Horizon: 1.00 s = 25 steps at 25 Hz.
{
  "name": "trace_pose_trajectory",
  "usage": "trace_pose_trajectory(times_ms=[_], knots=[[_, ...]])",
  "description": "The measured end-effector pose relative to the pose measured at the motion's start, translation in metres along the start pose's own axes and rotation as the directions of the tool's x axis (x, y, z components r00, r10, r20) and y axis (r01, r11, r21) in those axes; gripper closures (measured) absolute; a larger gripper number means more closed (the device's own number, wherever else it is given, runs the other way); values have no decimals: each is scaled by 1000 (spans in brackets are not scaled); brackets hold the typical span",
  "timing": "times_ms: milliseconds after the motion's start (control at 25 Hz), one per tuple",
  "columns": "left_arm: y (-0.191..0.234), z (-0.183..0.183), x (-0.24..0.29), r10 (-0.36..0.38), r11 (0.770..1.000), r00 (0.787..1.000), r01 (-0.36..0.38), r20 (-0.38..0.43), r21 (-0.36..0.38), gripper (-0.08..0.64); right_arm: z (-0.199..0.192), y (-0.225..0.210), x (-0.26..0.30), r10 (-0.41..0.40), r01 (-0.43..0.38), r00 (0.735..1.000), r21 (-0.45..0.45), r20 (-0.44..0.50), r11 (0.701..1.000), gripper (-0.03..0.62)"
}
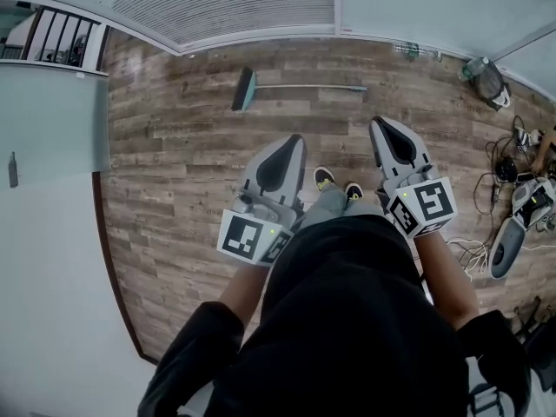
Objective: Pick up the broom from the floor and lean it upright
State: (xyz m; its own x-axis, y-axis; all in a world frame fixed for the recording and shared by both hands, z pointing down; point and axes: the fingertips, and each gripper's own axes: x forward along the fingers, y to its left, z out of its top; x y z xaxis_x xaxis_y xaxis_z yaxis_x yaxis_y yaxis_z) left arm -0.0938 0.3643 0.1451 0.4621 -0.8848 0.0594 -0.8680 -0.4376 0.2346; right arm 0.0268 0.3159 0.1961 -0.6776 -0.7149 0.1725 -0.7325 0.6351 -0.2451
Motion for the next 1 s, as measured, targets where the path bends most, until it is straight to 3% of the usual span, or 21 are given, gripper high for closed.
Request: trace_pose_trajectory(times_ms=[200, 600, 1000], knots=[[32, 6, -1, 15, 999, 999, -14, 28, -49, 545, 6, 9, 23, -10, 10, 1000, -33, -3, 999, 578], [58, 5, 3, 29, 998, 999, -27, 27, -64, 545, 2, 19, 51, 3, -4, 999, -11, -33, 1000, 577], [93, 19, 49, 40, 998, 999, -39, 21, -43, 545, 15, -14, 86, -12, 13, 999, 3, -38, 1000, 577]])
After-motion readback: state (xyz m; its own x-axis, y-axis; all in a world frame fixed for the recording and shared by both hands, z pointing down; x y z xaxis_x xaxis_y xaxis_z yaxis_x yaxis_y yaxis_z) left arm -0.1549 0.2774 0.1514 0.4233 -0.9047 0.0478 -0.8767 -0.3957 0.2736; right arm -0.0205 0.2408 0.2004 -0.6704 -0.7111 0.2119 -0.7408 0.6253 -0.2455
